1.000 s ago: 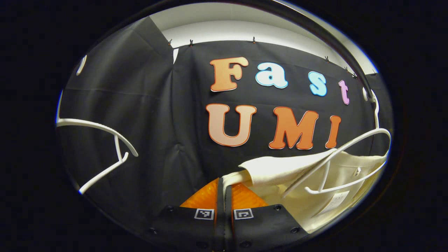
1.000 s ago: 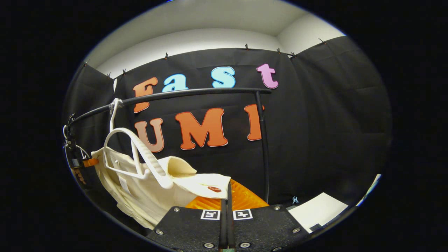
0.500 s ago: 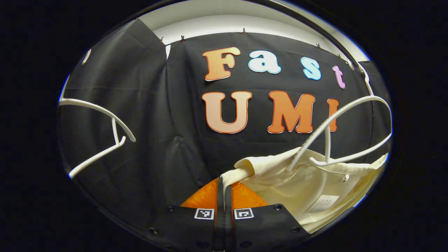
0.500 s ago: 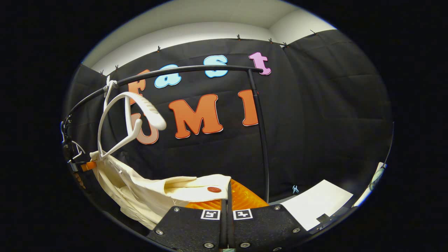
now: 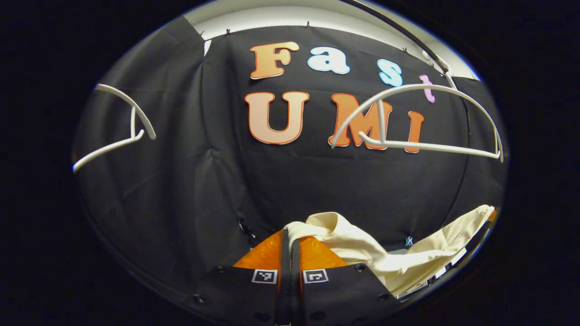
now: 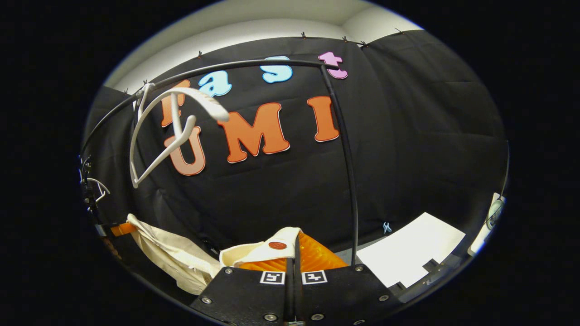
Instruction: Grasp the clothes on the hanger with both hands and then place them into the laundry hamper below.
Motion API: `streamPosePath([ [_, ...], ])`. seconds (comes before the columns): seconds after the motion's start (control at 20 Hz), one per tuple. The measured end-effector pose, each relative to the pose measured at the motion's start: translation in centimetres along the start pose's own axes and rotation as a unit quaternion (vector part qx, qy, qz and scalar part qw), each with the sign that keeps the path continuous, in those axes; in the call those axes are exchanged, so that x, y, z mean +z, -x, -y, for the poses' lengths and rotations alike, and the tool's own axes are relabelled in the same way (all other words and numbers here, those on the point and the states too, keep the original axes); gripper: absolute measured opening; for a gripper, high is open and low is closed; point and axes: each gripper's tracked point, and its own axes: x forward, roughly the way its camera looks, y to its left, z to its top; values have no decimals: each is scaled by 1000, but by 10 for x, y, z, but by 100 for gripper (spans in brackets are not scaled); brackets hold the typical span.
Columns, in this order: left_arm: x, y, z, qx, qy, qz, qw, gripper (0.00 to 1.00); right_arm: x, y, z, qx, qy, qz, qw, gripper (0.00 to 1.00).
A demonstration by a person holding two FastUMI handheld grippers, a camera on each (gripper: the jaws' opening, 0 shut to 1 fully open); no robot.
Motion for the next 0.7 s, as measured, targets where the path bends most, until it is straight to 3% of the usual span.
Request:
streamPosePath([
  [0.7,-45,-16,101,-104,-17,-63,992,7,-58,-17,-60,3,-11,-37,999,0],
])
